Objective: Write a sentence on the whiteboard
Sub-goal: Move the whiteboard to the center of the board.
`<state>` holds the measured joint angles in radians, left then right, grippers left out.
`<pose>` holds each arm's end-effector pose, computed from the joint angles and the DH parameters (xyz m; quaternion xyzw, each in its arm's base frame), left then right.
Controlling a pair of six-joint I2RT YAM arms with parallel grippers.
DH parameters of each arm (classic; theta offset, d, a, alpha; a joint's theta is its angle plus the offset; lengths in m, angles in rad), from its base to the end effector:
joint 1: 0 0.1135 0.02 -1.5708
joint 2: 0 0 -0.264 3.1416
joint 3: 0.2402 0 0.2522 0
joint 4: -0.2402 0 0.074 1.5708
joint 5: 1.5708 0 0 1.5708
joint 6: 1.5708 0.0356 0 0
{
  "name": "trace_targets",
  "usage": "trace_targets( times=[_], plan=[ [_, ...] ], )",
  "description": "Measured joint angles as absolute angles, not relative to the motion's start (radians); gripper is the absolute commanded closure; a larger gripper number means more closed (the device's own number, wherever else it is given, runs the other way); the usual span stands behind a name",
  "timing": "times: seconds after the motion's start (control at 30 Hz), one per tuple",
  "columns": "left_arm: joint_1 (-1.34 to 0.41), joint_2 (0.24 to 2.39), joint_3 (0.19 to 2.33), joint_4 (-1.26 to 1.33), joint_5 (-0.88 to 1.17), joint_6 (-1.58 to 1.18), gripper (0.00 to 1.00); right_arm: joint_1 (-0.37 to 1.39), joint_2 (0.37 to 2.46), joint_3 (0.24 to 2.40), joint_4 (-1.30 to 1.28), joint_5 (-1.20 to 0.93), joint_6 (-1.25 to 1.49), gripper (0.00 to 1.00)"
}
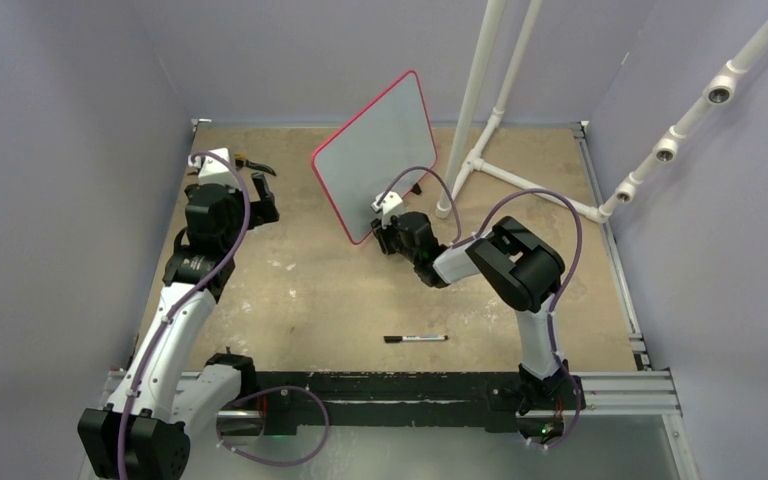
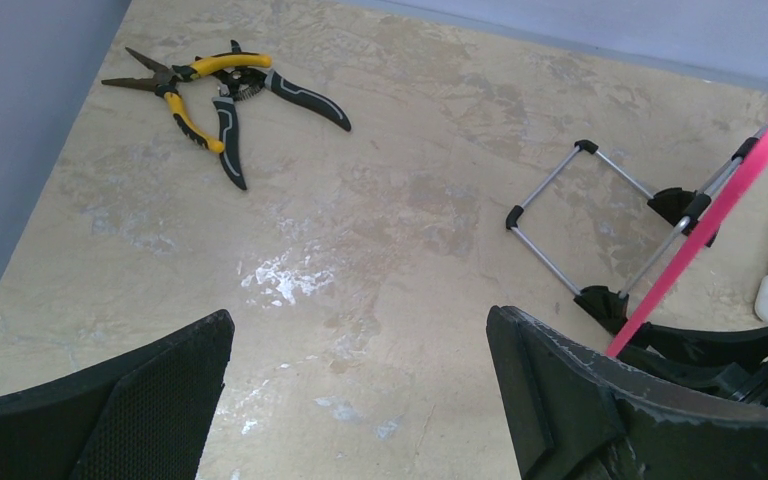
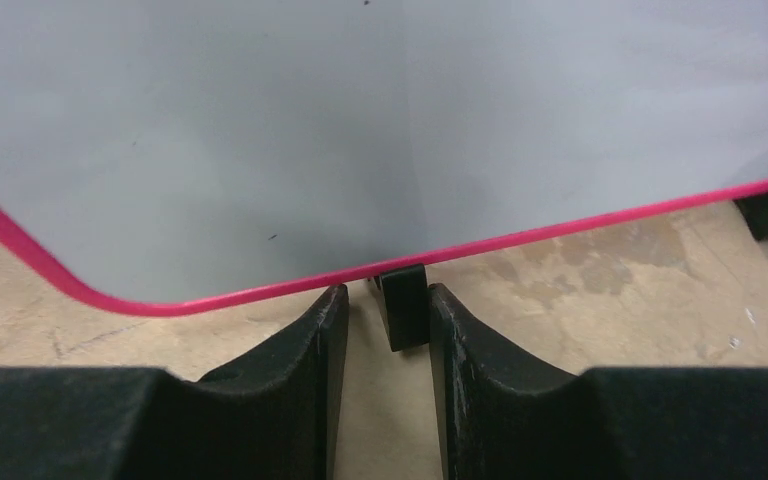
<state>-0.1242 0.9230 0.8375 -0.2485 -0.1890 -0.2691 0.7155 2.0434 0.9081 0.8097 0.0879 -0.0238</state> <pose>0.2120 -0.0197 0.3272 -0.1133 0.8051 -0.0374 0.5810 0.3052 0.2611 0.1168 -0.2693 0.7660 0.1639 0.5602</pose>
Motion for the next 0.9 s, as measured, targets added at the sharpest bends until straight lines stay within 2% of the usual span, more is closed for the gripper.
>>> trace_targets(
  times=[0.23, 0.57, 0.7, 0.9],
  plan=[
    [-0.124, 0.927, 0.838, -0.249, -0.188, -0.27, 0.03, 0.774, 2.073, 0.95, 0.807, 0.111, -0.038, 0.66],
    [-0.124, 0.931, 0.838, -0.249, -0.186, -0.27, 0.03, 0.786, 2.107, 0.977, 0.831, 0.138, 0.071, 0.64],
    [-0.124, 0.93, 0.838, -0.249, -0.186, -0.27, 0.03, 0.788, 2.126, 0.99, 0.853, 0.142, 0.09, 0.71],
    [-0.124, 0.929, 0.838, -0.25, -0.196, -0.27, 0.03, 0.785, 2.138, 0.994, 0.875, 0.136, 0.084, 0.92]
  ],
)
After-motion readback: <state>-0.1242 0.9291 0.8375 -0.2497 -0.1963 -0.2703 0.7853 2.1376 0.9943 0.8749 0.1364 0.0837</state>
